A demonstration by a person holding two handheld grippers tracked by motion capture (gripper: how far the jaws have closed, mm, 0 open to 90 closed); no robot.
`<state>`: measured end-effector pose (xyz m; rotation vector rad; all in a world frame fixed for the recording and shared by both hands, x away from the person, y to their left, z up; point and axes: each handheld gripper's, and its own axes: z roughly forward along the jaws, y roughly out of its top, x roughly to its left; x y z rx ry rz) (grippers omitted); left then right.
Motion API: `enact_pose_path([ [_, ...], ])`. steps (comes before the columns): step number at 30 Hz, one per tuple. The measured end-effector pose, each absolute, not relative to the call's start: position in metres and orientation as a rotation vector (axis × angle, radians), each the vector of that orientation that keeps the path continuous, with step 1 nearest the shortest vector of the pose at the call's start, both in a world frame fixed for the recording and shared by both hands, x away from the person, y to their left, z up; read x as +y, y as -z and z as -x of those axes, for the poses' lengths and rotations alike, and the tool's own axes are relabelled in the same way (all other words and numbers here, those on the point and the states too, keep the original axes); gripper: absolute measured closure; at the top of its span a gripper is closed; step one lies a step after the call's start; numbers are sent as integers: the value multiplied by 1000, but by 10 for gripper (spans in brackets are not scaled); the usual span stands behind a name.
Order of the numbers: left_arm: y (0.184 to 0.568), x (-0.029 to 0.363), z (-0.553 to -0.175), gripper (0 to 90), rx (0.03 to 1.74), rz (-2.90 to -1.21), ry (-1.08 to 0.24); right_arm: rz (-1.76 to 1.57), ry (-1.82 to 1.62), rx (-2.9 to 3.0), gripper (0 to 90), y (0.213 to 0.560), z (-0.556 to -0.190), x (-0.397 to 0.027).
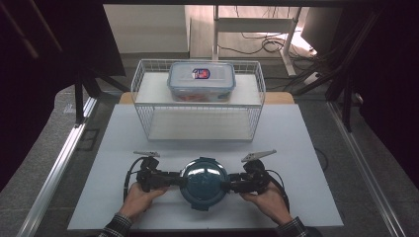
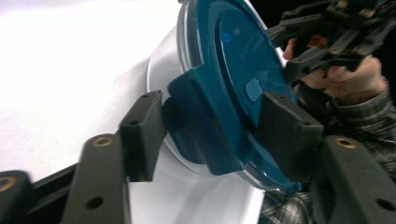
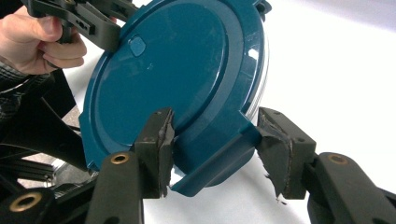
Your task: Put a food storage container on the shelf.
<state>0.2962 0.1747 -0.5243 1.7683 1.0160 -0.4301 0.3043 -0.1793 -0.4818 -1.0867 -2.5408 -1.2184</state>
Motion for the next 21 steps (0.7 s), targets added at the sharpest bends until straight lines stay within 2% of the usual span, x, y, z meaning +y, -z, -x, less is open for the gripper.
enact_pose_path([
  [6,520,175,-281,486,1011,-1796,369,1127,1203,-2484,383,486,-298,-180],
  [13,514,175,-256,506,989,-1814,261,1166,1206,-2290,494,491,-297,-186],
  [21,512,175,-239,561,1057,-1714,239,1233,1189,-2247,545,484,-292,-186],
])
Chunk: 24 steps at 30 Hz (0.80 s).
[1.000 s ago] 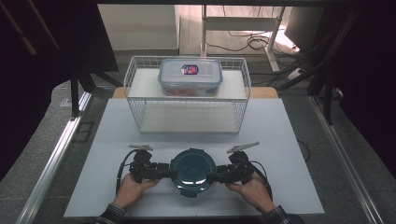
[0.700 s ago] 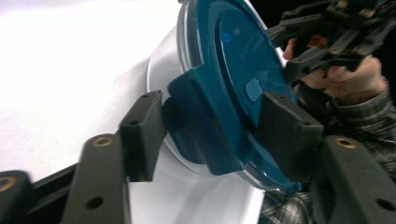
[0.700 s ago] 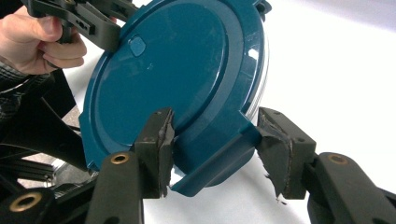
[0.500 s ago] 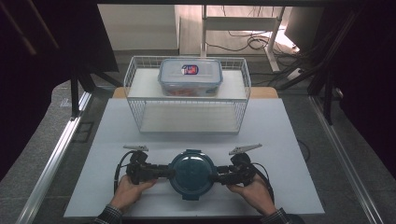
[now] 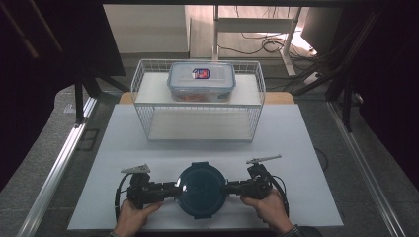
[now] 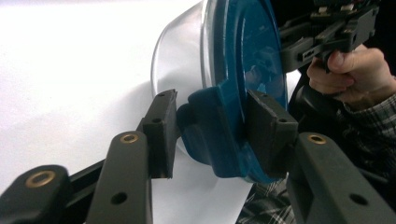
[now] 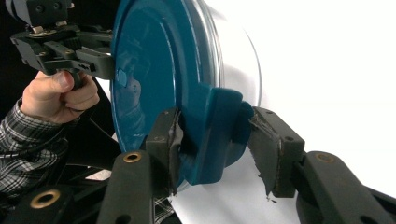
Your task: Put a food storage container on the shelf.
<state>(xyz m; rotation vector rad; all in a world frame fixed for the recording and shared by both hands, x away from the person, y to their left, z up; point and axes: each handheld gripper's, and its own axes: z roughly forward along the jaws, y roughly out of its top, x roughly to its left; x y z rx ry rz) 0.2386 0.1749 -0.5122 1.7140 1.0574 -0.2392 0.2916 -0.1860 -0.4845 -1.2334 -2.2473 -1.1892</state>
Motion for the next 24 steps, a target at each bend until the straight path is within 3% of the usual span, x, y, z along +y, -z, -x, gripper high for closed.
enact_pose_path([
  [9,507,174,-246,580,1093,-1666,231,1225,1263,-2342,554,476,-287,-184],
  [24,473,180,-265,578,1059,-1662,138,1162,1373,-2394,555,446,-308,-178],
])
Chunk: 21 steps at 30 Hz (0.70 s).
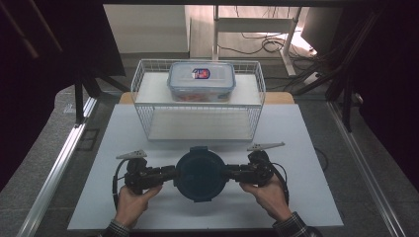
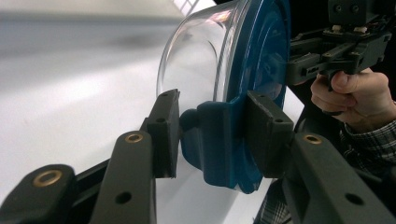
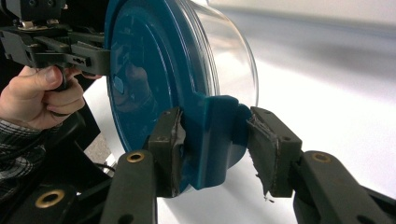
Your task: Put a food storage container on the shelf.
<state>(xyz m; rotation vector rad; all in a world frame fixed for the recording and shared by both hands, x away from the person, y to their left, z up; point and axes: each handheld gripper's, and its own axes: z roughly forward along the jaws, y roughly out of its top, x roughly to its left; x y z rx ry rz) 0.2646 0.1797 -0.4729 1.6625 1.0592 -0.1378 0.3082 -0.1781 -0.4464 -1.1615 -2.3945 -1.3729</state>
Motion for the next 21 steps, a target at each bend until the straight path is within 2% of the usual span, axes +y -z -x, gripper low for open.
enact_pose_path([
  [21,410,182,-307,578,996,-1662,80,1136,1529,-2434,556,377,-348,-175],
])
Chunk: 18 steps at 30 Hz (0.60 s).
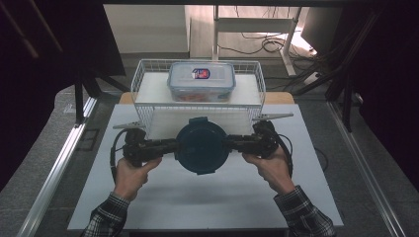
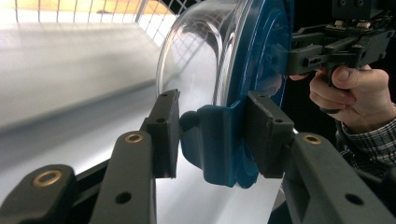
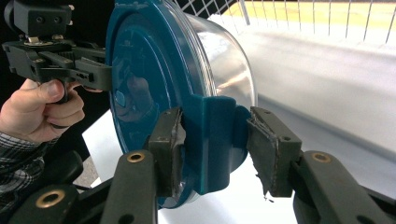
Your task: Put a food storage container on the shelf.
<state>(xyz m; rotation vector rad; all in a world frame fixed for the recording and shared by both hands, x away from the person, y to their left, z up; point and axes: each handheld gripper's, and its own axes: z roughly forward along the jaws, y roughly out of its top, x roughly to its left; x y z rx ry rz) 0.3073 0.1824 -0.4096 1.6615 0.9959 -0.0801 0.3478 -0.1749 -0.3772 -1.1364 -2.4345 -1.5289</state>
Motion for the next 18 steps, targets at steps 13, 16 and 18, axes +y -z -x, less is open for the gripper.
enact_pose_path([
  [13,364,188,-328,577,971,-1659,26,1115,1605,-2435,557,338,-367,-170],
  [16,356,189,-332,576,968,-1654,20,1111,1614,-2443,557,329,-371,-168],
  [18,350,190,-335,576,965,-1652,15,1111,1622,-2444,557,324,-374,-167],
])
